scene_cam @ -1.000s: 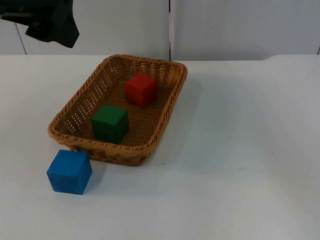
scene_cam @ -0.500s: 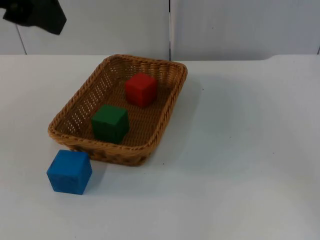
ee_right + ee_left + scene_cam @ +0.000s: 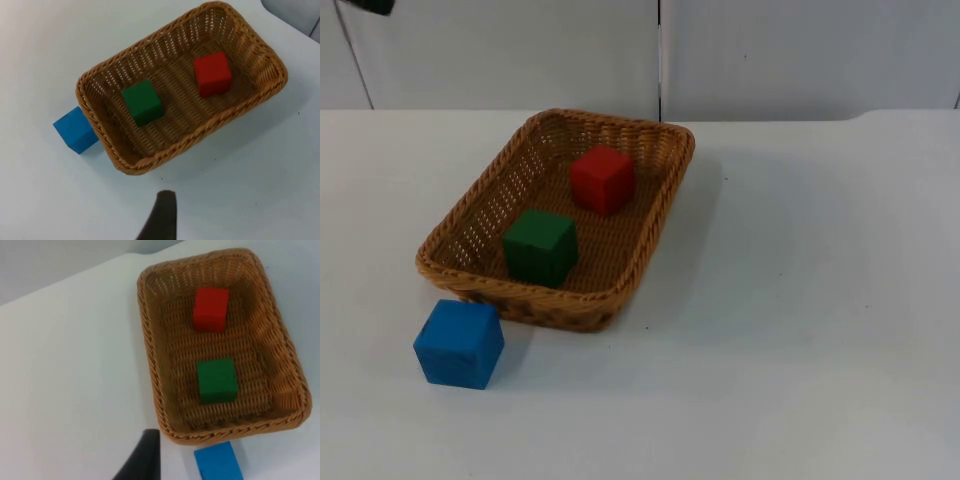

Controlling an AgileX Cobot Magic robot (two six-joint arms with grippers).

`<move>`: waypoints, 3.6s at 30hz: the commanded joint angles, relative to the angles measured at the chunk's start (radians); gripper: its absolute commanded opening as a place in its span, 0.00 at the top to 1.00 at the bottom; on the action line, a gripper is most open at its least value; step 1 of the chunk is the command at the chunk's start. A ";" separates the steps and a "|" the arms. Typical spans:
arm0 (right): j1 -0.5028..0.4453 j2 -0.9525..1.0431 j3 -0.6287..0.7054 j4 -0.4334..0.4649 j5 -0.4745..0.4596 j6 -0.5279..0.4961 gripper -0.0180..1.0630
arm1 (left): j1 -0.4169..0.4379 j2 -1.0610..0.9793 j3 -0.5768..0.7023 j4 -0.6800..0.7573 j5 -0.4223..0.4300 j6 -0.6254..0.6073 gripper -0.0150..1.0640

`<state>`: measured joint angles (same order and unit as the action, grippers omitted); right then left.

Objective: Pick up one cube with each hand and place exactly two cubes into the same basket, leaving the remaining cube outside.

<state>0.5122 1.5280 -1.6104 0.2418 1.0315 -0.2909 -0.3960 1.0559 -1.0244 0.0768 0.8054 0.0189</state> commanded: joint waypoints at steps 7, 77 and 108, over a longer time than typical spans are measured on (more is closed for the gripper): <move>-0.003 -0.141 0.162 0.004 -0.082 -0.014 0.27 | 0.002 -0.131 0.003 -0.024 0.060 -0.001 0.11; -0.003 -1.318 1.003 -0.184 -0.152 0.220 0.27 | 0.002 -1.056 0.511 -0.110 0.300 0.090 0.11; -0.003 -1.528 1.097 -0.198 0.048 0.231 0.27 | 0.002 -1.056 0.528 -0.112 0.270 0.086 0.11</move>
<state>0.5122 0.0041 -0.5247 0.0536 1.0633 -0.0600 -0.3960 0.0037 -0.5003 -0.0232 1.0868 0.1045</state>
